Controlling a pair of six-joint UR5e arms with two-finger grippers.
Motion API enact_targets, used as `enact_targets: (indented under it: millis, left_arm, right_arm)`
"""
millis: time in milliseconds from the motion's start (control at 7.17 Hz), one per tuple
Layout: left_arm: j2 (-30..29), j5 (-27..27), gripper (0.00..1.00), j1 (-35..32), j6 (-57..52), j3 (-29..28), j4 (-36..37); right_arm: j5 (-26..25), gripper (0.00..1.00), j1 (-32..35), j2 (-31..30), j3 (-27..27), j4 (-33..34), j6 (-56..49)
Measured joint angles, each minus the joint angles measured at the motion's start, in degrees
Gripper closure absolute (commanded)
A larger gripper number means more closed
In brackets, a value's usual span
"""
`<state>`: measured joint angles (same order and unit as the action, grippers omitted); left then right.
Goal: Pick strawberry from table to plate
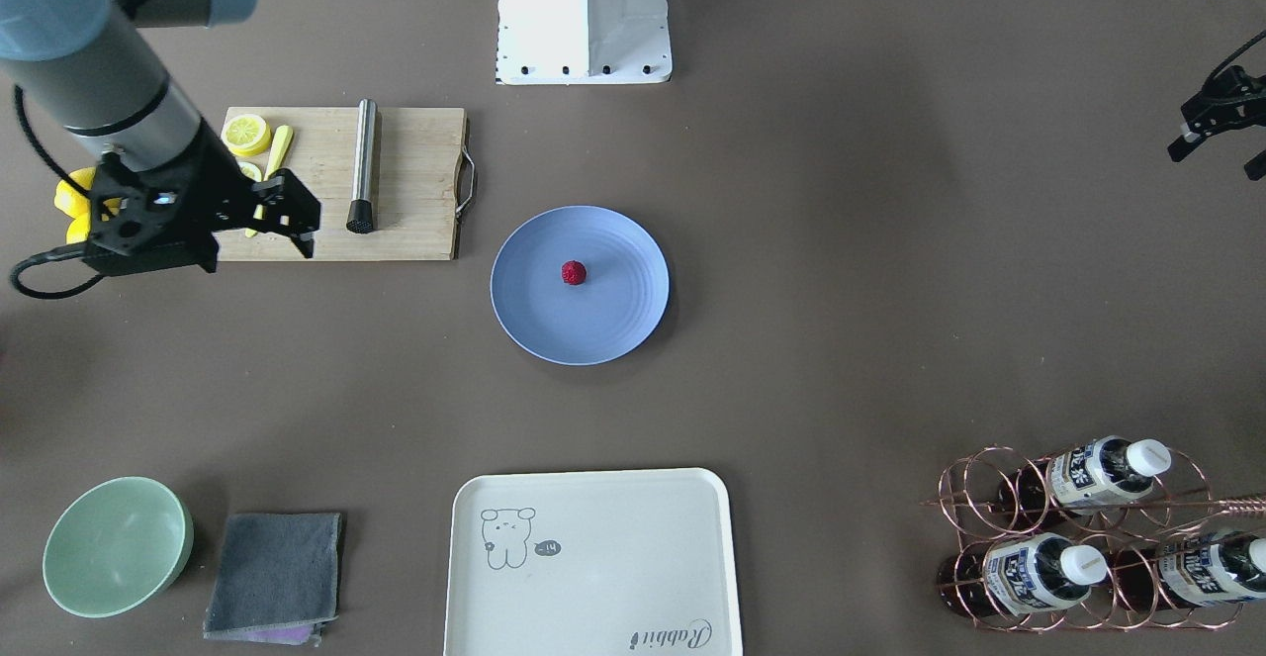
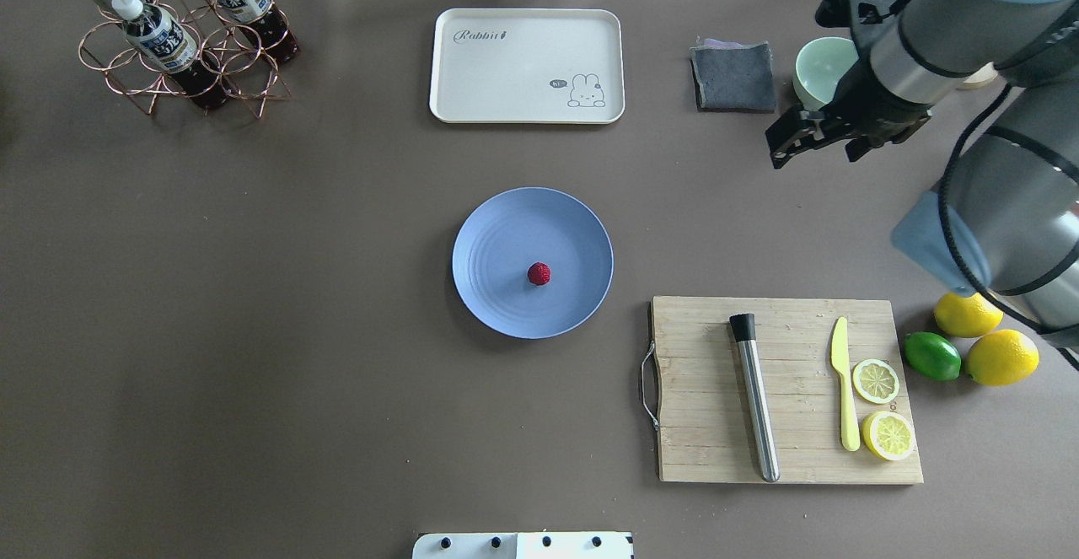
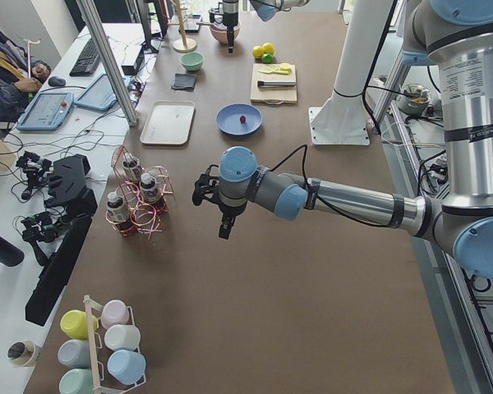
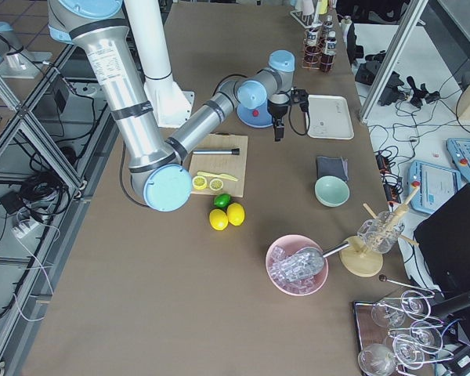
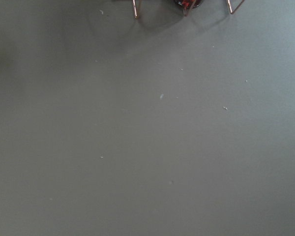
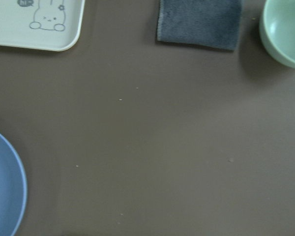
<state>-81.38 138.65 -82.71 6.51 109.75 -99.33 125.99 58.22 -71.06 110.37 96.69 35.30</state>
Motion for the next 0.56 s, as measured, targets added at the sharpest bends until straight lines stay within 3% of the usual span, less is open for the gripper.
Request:
enact_targets:
  millis: [279,558]
  left_arm:
    - [-6.65,-2.26,0.03,-7.55,-16.53,-0.52,19.07]
    - [-9.4,-4.01,0.03,-10.54,-23.11,-3.12,26.32]
  right_arm:
    - [4.52,0.0,12.12,-7.28,-2.75,1.77,-19.91]
    - [6.33,0.0,24.17,-11.41,-7.54,5.97,-41.06]
